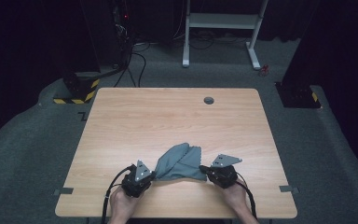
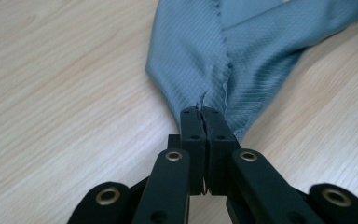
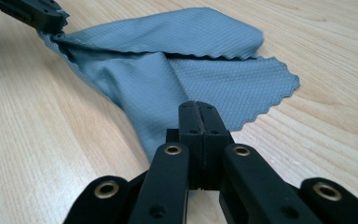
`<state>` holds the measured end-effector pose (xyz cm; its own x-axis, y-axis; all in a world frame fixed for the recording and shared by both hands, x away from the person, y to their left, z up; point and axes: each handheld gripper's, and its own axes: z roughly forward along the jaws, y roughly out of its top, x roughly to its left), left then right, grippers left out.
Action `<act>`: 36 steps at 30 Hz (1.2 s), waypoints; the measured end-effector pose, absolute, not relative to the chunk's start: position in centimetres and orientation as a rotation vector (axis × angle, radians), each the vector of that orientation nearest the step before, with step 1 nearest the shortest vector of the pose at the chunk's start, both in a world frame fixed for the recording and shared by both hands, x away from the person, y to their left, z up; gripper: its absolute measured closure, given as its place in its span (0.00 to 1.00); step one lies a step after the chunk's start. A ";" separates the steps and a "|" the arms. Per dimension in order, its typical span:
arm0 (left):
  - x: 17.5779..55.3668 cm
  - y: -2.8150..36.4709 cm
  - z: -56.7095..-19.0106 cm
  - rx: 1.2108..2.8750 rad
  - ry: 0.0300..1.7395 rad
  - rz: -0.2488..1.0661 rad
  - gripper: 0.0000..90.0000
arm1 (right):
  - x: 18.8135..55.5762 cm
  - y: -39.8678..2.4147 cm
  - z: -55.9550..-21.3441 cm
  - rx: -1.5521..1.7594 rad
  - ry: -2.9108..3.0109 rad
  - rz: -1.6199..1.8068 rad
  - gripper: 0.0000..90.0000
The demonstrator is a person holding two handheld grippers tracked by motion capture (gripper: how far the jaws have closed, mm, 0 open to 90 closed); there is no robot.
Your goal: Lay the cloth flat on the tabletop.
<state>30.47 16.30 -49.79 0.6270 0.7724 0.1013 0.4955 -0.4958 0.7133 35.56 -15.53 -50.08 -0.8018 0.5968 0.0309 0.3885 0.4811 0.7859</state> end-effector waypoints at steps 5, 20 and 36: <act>30.6 16.8 -50.6 2.208 1.037 0.507 0.94 | 36.4 -15.2 -50.8 0.888 2.488 1.187 0.87; 36.2 9.7 -49.0 2.274 0.931 0.515 0.62 | 40.0 -13.2 -51.4 0.979 2.464 1.033 0.76; 40.1 6.6 -50.1 2.392 0.966 0.557 0.80 | 39.9 -13.1 -52.3 0.944 2.454 1.066 0.86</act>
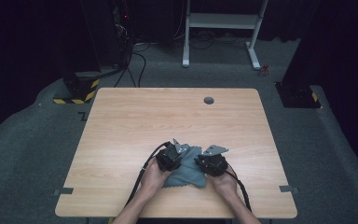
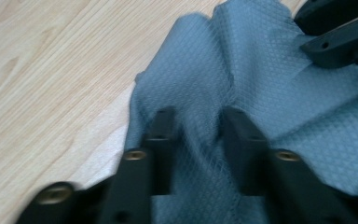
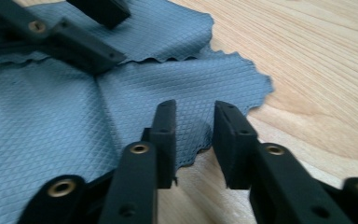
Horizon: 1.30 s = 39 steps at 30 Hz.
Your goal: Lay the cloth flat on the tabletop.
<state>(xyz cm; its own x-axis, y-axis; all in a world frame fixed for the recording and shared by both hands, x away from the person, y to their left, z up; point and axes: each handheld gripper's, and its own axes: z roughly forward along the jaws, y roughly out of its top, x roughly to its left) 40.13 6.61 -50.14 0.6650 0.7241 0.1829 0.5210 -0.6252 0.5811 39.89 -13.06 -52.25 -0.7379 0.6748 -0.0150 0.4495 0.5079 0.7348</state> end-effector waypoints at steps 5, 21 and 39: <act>40.3 7.8 -49.3 2.331 0.971 0.455 0.94 | 39.9 -13.1 -52.3 0.932 2.468 1.076 0.95; 40.2 9.5 -48.6 2.221 0.968 0.318 0.89 | 40.3 -13.1 -52.2 0.939 2.489 1.094 0.99; 40.8 9.2 -49.3 2.190 0.972 0.280 0.83 | 40.5 -12.9 -52.1 0.938 2.499 1.075 0.99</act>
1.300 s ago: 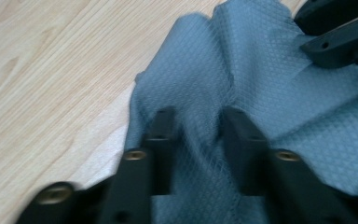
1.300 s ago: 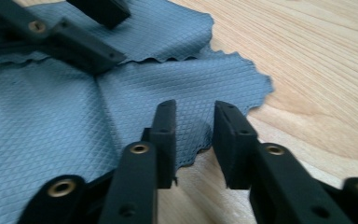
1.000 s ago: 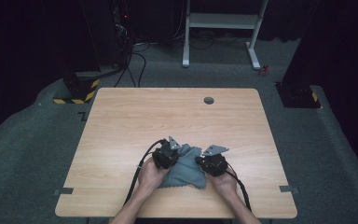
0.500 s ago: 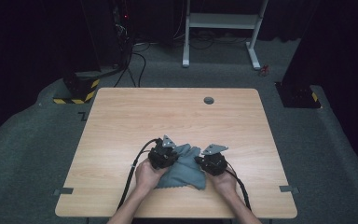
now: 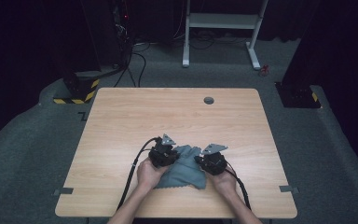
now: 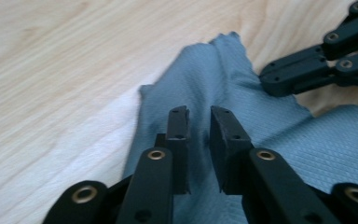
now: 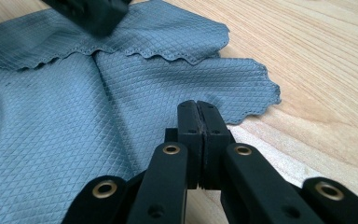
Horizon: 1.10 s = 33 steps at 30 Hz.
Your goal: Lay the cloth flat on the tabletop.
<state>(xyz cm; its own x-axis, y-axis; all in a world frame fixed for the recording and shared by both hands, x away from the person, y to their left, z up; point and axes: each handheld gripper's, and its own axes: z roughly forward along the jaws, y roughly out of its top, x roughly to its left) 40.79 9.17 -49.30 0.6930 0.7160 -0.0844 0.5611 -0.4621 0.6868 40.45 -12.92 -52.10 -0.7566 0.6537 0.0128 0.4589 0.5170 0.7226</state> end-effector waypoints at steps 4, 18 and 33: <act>40.6 8.2 -49.4 2.238 0.962 0.345 0.86 | 40.5 -12.9 -52.1 0.939 2.499 1.076 0.99; 41.0 13.3 -47.0 2.173 1.127 0.506 1.00 | 40.4 -12.7 -51.9 0.905 2.506 1.044 0.99; 41.1 17.1 -48.4 2.146 1.228 0.513 0.70 | 40.5 -13.4 -50.9 0.930 2.495 1.027 0.93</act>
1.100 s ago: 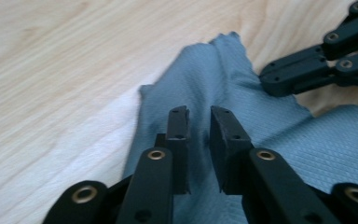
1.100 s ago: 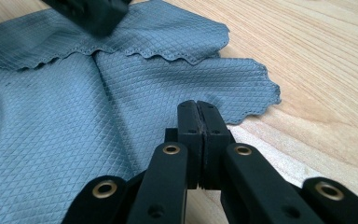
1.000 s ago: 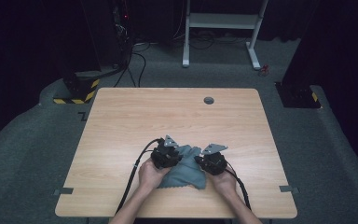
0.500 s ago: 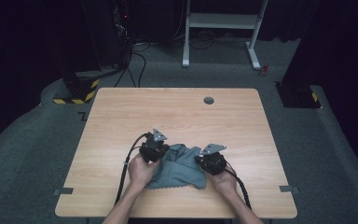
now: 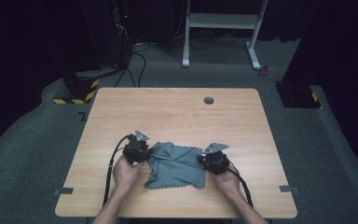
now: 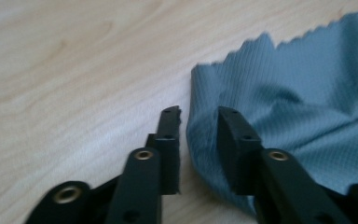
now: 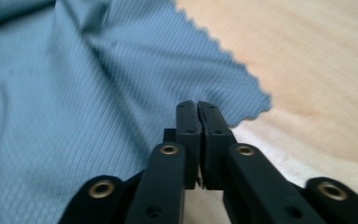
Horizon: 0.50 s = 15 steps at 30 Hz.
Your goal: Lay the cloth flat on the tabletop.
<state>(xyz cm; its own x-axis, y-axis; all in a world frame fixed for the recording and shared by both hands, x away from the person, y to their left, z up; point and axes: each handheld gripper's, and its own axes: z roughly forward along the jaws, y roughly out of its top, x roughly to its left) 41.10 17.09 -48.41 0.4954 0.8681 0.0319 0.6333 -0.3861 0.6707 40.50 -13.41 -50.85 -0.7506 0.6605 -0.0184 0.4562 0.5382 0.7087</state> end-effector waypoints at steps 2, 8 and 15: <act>41.5 16.5 -48.3 2.142 1.215 0.527 0.68 | 41.1 -13.3 -50.3 0.956 2.473 1.039 0.91; 43.7 15.0 -49.3 2.211 1.216 0.512 0.70 | 43.7 -13.1 -50.2 1.089 2.425 0.994 0.79; 44.3 15.2 -50.2 2.249 1.224 0.506 0.94 | 44.4 -13.0 -51.2 1.112 2.459 0.924 0.82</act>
<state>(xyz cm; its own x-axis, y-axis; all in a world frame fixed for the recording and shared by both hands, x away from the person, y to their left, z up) 44.31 15.20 -50.17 0.5208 0.8505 0.0736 0.6541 -0.4529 0.6058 44.43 -13.02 -51.17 -0.6607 0.7506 0.0016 0.5658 0.4966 0.6582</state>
